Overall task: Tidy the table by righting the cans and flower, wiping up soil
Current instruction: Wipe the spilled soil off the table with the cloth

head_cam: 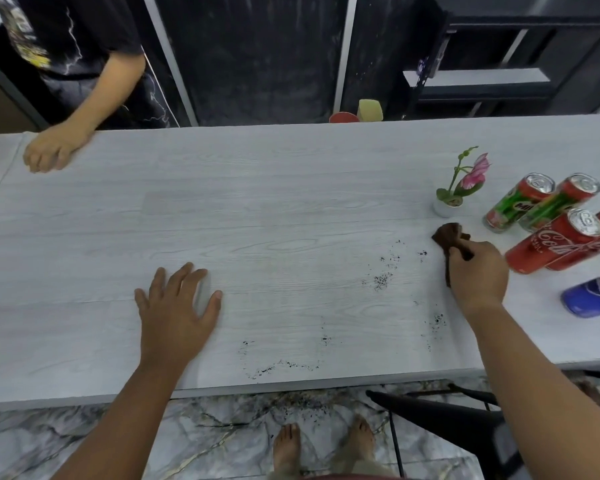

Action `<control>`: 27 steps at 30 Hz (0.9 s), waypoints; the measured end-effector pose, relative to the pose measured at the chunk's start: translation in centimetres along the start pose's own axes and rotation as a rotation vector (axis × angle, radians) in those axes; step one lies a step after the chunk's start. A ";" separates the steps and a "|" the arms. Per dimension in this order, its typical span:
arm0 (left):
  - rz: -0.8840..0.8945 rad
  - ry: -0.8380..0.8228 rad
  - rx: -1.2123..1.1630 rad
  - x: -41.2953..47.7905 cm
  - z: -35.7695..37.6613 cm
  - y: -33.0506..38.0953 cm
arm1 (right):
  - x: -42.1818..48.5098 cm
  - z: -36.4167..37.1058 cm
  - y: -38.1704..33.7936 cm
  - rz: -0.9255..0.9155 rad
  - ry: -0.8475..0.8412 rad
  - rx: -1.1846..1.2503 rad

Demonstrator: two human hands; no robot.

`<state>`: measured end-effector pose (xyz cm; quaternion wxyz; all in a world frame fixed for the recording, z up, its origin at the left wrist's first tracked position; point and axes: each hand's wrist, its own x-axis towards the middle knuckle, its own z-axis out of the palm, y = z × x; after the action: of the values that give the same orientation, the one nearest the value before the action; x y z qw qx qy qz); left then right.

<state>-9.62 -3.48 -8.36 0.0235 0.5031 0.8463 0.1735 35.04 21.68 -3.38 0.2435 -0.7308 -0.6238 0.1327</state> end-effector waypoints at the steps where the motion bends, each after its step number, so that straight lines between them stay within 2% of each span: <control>1: -0.001 0.003 -0.004 0.0 0.0 0.0 | -0.5 0.5 -0.8 -0.021 -0.012 0.011; 12: 0.001 0.008 0.000 0.1 0.4 -0.5 | -8.3 6.0 -9.5 -0.341 -0.230 0.127; 15: -0.001 0.012 -0.010 0.1 0.5 -0.5 | -8.3 5.6 -9.7 -0.236 -0.293 0.270; 18: -0.005 0.010 -0.017 0.1 0.4 -0.6 | -6.3 4.0 -8.3 -0.147 -0.172 0.356; 21: 0.004 0.015 -0.025 0.1 0.3 -0.5 | -3.3 2.5 -6.2 -0.109 -0.092 0.257; 24: -0.004 0.006 -0.033 0.0 0.2 -0.4 | -1.7 2.4 -4.8 -0.063 -0.113 0.139; 27: -0.009 -0.004 -0.033 0.0 0.1 -0.3 | -3.1 3.4 -5.7 -0.127 -0.141 0.096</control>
<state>-9.86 -3.54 -8.55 0.0345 0.4994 0.8454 0.1864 27.92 19.85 -3.64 0.2415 -0.6662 -0.6773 0.1978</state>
